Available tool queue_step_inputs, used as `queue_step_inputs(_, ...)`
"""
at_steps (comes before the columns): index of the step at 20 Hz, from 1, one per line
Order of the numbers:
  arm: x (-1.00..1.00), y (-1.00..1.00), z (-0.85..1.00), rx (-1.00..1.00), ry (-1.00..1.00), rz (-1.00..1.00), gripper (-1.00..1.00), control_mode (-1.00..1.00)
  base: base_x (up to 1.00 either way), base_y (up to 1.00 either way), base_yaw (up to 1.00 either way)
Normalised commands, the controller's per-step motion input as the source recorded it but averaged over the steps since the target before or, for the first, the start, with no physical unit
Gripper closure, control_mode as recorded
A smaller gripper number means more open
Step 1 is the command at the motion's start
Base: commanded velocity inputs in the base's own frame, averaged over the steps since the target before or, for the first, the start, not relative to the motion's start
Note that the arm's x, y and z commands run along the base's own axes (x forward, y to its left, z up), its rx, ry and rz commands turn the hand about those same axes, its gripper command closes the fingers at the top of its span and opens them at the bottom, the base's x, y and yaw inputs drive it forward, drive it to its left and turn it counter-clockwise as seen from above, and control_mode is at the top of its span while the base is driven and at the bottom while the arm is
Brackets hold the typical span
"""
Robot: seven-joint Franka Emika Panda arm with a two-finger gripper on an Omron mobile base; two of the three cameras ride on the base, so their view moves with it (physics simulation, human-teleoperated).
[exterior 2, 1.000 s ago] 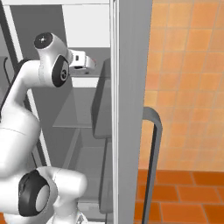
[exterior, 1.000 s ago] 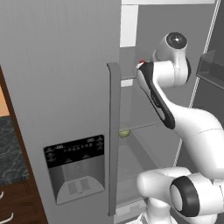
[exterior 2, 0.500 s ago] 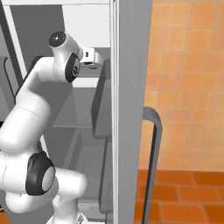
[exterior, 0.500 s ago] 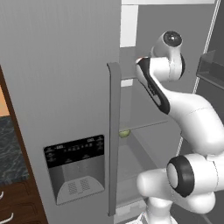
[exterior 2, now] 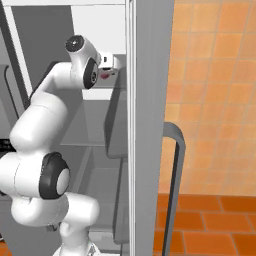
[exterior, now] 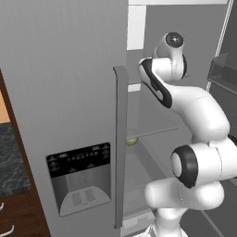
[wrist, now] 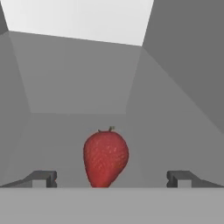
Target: Take the strawberry from the fridge and place it on top of the pancake, located on the dining counter.
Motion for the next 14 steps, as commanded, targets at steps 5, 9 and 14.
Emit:
queue_step_inputs(5,0.37,-0.01,0.0,0.03,0.0,0.0,-1.0,-1.0,0.0,0.0,0.0)
queue_step_inputs(9,0.23,0.0,-0.03,0.03,0.0,0.0,-1.0,-1.0,0.0,0.0,0.0)
queue_step_inputs(14,-0.07,0.0,-0.08,0.01,-0.03,0.0,-1.0,-1.0,0.0,0.0,0.0)
